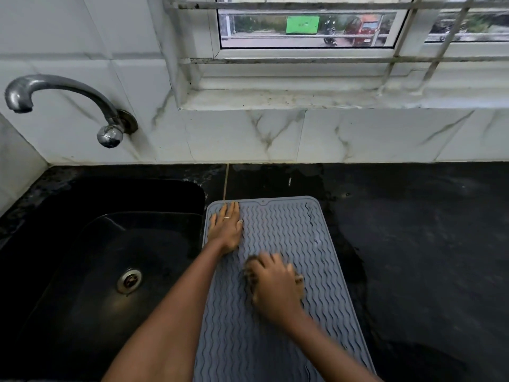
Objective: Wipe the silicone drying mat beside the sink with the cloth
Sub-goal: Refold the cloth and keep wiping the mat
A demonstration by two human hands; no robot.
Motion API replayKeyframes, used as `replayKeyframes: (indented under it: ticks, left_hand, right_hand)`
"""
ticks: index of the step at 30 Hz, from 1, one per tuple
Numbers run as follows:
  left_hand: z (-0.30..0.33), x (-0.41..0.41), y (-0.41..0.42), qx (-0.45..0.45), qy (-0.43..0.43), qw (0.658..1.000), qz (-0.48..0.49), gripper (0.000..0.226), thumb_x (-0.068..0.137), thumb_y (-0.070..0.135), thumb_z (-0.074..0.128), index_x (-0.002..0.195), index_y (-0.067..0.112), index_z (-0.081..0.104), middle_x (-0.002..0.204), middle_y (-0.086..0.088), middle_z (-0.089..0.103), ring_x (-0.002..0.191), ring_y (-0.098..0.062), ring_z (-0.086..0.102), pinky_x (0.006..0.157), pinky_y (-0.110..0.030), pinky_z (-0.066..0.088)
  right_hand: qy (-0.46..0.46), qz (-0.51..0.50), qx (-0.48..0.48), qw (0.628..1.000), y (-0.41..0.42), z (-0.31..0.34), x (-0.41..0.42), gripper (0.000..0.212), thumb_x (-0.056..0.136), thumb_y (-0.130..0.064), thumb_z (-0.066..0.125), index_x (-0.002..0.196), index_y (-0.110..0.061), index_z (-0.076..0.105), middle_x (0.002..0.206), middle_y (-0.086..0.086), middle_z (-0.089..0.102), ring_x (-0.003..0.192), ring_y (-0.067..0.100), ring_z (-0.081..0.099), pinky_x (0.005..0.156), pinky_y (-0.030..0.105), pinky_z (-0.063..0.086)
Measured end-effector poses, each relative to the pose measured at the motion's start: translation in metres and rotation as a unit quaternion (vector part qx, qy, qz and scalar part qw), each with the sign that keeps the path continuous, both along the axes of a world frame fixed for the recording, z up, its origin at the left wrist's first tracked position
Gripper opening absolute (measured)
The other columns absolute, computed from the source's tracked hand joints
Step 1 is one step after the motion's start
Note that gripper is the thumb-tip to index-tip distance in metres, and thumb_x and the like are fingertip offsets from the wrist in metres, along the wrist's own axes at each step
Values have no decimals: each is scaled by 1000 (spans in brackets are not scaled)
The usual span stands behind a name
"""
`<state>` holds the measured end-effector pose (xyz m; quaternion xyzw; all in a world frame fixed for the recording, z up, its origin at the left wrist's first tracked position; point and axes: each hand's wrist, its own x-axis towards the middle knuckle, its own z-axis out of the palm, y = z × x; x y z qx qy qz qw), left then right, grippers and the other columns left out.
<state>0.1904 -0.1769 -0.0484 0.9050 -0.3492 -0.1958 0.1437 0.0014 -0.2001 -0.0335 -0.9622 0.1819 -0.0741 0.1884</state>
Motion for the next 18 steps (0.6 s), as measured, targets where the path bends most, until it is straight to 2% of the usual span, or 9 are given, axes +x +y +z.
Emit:
replayKeyframes:
  ticks: [2,5,7,8,10,12,15,18]
  left_hand:
    - [0,-10,4,0,-11,1000,8,55,104,29,20,153,18,-4,162,-1,-8,149,-20,-11,118,-39,-9]
    - [-5,-25,14,-17,-30,999,13,54,104,29,20,153,18,0,162,-2,-5,149,-19,-9,118,-37,-7]
    - [-10,-35,23,-29,-47,998,13,54,104,31,21,153,18,2,162,-2,-2,149,-18,-6,120,-37,-4]
    - [-12,-39,27,-36,-54,998,15,54,104,31,21,153,18,4,162,-1,0,149,-18,-5,120,-37,-3]
    - [-14,-51,37,-40,-70,997,15,54,104,32,21,153,18,4,162,-1,2,149,-17,-2,121,-36,-1]
    - [-17,-60,47,-39,-90,995,9,55,103,33,21,153,20,3,162,1,3,149,-16,0,121,-36,1]
    - [-17,-67,56,-34,-99,994,0,54,103,32,20,153,21,3,162,1,3,149,-16,0,121,-35,1]
    - [-15,-71,62,-38,-94,995,-2,54,103,30,21,153,18,5,162,0,3,149,-16,-1,120,-34,-1]
  right_hand:
    - [31,19,18,999,6,4,-18,42,79,-18,61,120,-23,54,121,-3,51,113,20,45,100,45,36]
    - [-12,7,96,995,-15,23,-1,24,83,-18,60,105,-26,59,109,-6,56,103,14,47,96,41,40]
    - [-55,-28,83,995,-34,35,32,26,85,-18,61,109,-26,58,113,-3,56,106,17,47,95,39,37]
    - [-55,-43,74,995,-42,39,52,32,85,-16,60,115,-24,56,120,0,55,112,21,45,97,43,36]
    - [18,-59,64,996,-53,40,83,43,86,-13,60,127,-19,49,134,7,47,125,31,38,104,53,33]
    - [78,-52,30,995,-55,27,96,46,86,-12,59,130,-17,46,139,9,42,129,36,33,106,56,28]
    - [34,-56,-24,998,-42,9,86,38,85,-8,57,122,-15,55,131,7,49,125,35,37,102,55,30]
    - [-10,-76,-4,997,-20,9,64,27,84,-18,61,110,-17,61,121,3,55,116,28,43,98,50,35]
